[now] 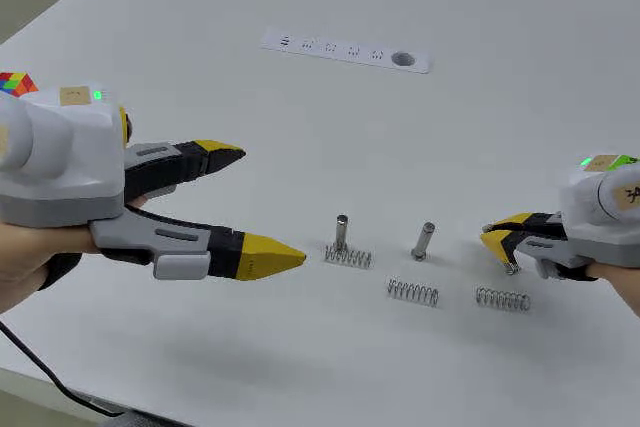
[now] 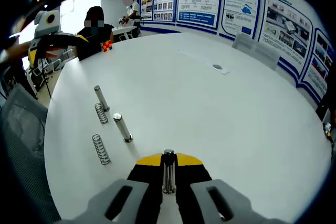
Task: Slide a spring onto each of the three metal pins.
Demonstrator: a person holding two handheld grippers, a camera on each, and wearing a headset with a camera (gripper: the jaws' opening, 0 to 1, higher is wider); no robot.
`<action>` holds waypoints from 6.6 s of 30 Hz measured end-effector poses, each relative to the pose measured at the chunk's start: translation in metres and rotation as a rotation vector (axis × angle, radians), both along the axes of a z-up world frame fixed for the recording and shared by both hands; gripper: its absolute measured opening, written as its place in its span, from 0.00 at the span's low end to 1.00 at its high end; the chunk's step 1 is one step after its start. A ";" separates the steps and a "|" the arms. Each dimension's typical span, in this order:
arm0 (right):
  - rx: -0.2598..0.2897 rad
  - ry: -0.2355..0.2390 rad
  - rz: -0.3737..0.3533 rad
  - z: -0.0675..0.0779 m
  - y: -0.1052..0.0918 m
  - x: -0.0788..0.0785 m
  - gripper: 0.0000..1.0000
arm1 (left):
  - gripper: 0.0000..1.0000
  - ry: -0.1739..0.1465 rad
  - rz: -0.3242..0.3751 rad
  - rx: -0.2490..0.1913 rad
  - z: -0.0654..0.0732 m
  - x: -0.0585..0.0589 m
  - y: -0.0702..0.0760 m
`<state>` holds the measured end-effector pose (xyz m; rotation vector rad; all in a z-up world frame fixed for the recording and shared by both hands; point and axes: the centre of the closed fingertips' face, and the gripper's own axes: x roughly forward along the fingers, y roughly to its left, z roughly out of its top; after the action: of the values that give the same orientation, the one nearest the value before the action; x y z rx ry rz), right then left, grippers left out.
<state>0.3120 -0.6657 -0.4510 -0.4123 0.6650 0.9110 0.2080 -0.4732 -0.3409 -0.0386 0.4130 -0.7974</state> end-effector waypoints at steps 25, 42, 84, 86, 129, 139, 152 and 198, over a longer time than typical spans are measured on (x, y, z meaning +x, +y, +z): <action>0.158 -0.064 -0.046 0.016 -0.019 -0.009 0.08 | 0.92 -0.018 -0.024 0.030 0.011 -0.003 -0.009; 0.259 -0.100 -0.058 0.015 -0.018 -0.016 0.08 | 0.92 -0.016 -0.009 0.043 0.012 -0.007 -0.005; 0.157 -0.037 0.301 -0.002 -0.026 -0.060 0.21 | 0.91 0.001 -0.019 0.064 0.006 -0.014 -0.013; 0.155 -0.024 0.323 -0.006 -0.024 -0.062 0.21 | 0.91 0.002 -0.019 0.063 0.006 -0.013 -0.014; 0.101 0.020 0.470 0.000 -0.025 -0.069 0.11 | 0.85 0.042 -0.078 0.076 -0.008 -0.028 -0.042; 0.085 -0.049 0.571 0.052 -0.012 -0.085 0.11 | 0.80 0.003 -0.125 0.013 0.002 -0.028 -0.071; 0.086 -0.120 0.627 0.099 0.009 -0.107 0.11 | 0.69 -0.040 -0.216 -0.055 0.010 -0.026 -0.119; 0.136 -0.092 0.824 0.113 0.055 -0.162 0.11 | 0.13 -0.054 -0.401 -0.031 0.006 -0.052 -0.148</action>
<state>0.1500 -0.6107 -0.3381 -0.6167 0.3306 1.6939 0.1560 -0.6208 -0.3346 0.0386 0.3615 -1.1979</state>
